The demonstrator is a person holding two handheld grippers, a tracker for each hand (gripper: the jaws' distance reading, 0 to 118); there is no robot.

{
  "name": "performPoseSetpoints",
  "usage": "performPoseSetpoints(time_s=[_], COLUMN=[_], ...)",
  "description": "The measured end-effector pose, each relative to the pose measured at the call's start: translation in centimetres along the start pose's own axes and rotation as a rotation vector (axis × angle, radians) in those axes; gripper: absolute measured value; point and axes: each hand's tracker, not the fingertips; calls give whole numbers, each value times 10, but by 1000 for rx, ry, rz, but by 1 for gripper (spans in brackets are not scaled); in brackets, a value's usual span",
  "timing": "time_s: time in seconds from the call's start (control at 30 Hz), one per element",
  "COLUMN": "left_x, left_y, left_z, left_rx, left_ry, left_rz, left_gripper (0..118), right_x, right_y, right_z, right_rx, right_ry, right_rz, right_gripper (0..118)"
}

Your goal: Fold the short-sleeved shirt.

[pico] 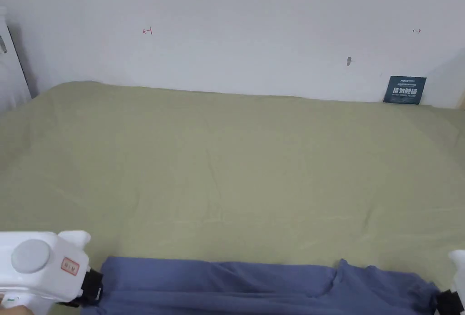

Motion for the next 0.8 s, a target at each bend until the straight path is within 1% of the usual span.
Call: performPoseSetpoints(time_s=[0.03, 0.07, 0.13, 0.2, 0.23, 0.27, 0.3, 0.33, 0.37, 0.4, 0.43, 0.47, 0.5, 0.57, 0.6, 0.63, 0.7, 0.73, 0.77, 0.8], left_x=[-5, -9, -17, -28, -30, -31, -32, -30, -29, -29, -27, -26, -26, -25, -19, -16, -8, 5, 13, 20], left_y=[-6, -11, -20, -21, -21, -20, -19, -18, -16, -15, -15, -12, -10, -3, 0, 5, 12, 12, 15, 16], left_z=[-7, -13, -23, -32, -31, -29, -26, -19, -14, -6, 4, 17, 25, 39, 51, 54, 53, 54, 49, 44], left_rx=[-21, -41, -43, -15, -7, -14, -17, -21, -39, -65, -44, -3, 14, 48, 79, 100, 136, 129, 133, 135], left_ry=[-3, -29, -41, -65, -76, -73, -78, -79, -55, 10, 31, 43, 28, 24, 9, -20, -52, -42, -32, -21], left_rz=[35, 57, 107, 124, 144, 146, 148, 147, 131, 95, 60, 16, 11, 46, 63, 67, 74, 74, 78, 74], left_gripper=[3, 3, 3, 3, 6, 18, 38, 68, 100, 104, 103, 103, 103, 103, 103, 103, 103, 102, 94, 78], right_x=[3, 6, 11, 11, 11, 10, 16, 15, 14, 13, 11, 10, 9, -5, -10, -15, -33, -43, -53, -63], right_y=[-5, -7, -11, -12, -12, -11, -8, -6, -5, -5, -5, -5, -4, -7, -5, -1, 5, 9, 13, 16], right_z=[-7, -14, -26, -35, -38, -39, -43, -39, -34, -24, -16, -4, 6, 29, 36, 40, 44, 43, 41, 36], right_rx=[-10, -11, -8, -12, -11, -12, -22, -42, -54, -84, -79, -41, 14, 66, 83, 98, 108, 109, 97, 93], right_ry=[-10, -10, -19, -27, -26, -21, -20, -21, -26, -66, -75, -75, -56, -22, -3, 3, -12, -45, -83, -101], right_rz=[-26, -27, -64, -60, -69, -71, -70, -53, -36, -13, -10, 3, 10, -21, -55, -73, -66, -50, -19, 2], right_gripper=[0, 0, 0, 0, 0, 7, 20, 43, 82, 96, 95, 93, 93, 93, 93, 93, 93, 87, 67, 43])
